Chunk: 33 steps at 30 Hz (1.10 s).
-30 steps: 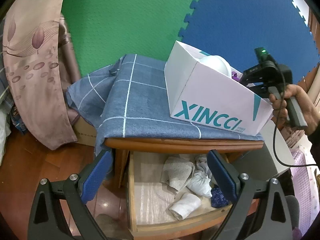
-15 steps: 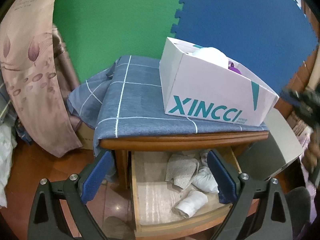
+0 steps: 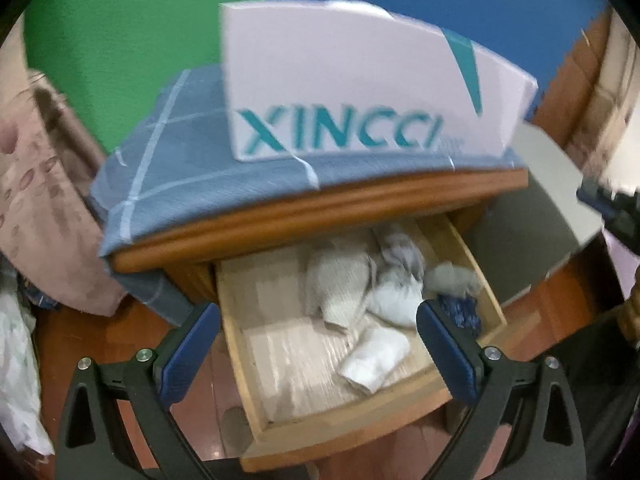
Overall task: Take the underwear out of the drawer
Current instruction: 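Withdraw the right tool from the shoe box, then lower the left gripper into the drawer and grasp the white rolled sock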
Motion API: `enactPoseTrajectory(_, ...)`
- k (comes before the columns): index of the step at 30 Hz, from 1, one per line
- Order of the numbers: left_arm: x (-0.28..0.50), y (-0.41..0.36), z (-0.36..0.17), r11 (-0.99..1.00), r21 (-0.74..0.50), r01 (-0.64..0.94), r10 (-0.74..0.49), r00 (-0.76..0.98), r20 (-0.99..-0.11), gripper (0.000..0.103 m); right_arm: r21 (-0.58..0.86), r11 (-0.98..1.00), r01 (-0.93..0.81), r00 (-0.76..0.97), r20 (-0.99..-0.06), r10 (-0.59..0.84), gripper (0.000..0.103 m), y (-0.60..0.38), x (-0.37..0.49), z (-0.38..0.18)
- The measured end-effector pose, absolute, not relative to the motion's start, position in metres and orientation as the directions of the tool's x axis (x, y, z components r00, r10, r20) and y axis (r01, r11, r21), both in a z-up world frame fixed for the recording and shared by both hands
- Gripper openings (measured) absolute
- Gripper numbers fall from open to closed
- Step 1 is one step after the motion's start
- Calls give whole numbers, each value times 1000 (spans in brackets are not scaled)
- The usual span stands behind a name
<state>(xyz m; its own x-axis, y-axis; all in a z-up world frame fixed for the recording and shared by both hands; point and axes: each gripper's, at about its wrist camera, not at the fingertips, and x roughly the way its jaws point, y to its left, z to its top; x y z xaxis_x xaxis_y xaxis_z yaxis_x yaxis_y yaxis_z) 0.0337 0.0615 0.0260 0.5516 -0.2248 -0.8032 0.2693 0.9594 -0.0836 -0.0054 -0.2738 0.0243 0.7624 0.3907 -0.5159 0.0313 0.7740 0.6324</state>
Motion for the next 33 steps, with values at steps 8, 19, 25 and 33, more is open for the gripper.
enactPoseTrajectory(8,41,10,-14,920,-7,392,-177,399,-900,97,657,753,21,768,-493,409,18,-281,-15,28)
enactPoseTrajectory(19,76,-31,-91,920,-40,390,-91,113,-989,97,702,712,-3,763,-459,455,18,-290,-20,27)
enactPoseTrajectory(25,91,-30,-116,945,-57,322,-72,36,-997,97,719,695,-19,760,-441,477,18,-293,-22,28)
enactPoseTrajectory(33,97,-43,-151,932,-48,358,-16,-94,-995,97,747,665,-34,761,-412,501,18,-298,-25,28)
